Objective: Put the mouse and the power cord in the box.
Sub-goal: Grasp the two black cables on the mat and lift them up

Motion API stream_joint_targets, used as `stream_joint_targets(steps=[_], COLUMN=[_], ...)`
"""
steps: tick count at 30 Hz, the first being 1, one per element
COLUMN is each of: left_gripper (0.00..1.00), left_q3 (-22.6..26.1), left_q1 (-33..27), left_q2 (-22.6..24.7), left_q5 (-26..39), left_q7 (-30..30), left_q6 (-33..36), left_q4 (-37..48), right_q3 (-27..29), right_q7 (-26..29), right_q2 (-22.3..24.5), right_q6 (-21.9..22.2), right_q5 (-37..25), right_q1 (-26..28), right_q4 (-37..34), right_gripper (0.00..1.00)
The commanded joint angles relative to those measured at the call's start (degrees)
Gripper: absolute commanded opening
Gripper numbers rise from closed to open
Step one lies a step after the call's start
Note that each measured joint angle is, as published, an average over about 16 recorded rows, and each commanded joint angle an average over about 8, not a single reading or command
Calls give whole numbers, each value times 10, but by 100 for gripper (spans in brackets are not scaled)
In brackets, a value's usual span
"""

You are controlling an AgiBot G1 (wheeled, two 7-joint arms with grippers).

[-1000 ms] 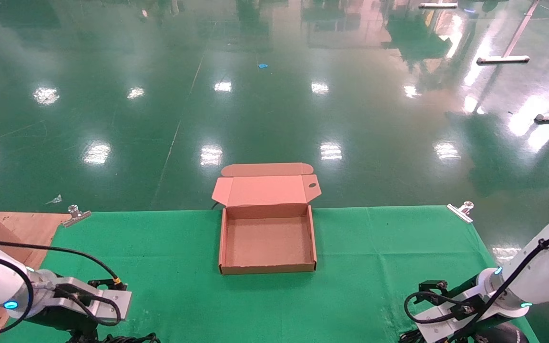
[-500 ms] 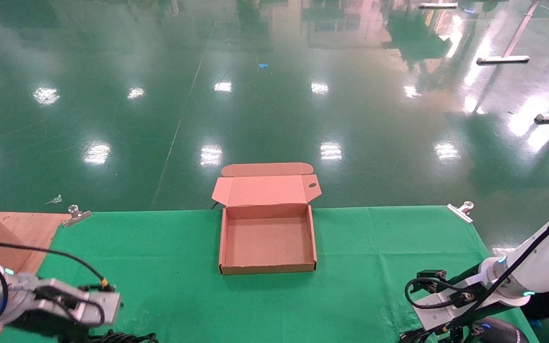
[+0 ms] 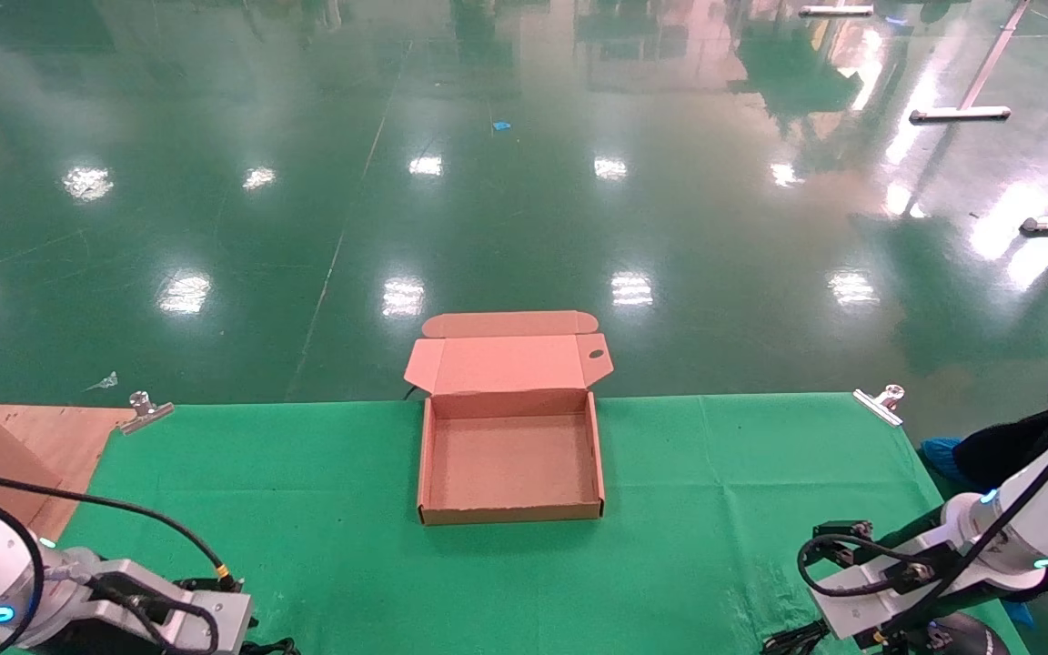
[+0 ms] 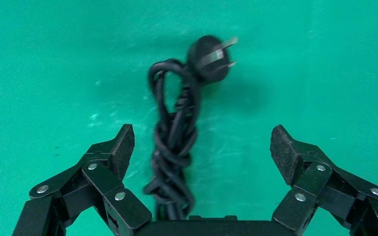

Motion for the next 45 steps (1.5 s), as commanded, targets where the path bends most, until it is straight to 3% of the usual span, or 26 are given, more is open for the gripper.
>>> stream_joint_targets(steps=[1,11,22,40,43,45], left_gripper=[100,100,100,100,99,84], left_q3=[1,3,1,2,2,2], left_q1=[1,9,13,16,20,23], left_q2=[4,5,7,5,5,6], left_q5=[1,5,2,3,3,3], left_q7=[-3,-4,-6,-10,-10,-10], left_q6=[-11,-33,-37,-63,-79,-90], left_q4=[2,8,10,11,10,10], right_q3=[0,6,16,18,19,19], right_q7=[-4,-23,-43,-33,-29,-27], right_q2=[1,9,46,31,25,22], right_q6=[-2,7,-5,76,104,122], right_q5=[0,8,24,27,27,27], right_q1=[0,-14,-19,-29,-36,-40], right_q4=[-3,-15,-34,-36,-37,-37], right_gripper=[100,100,100,100,92,79])
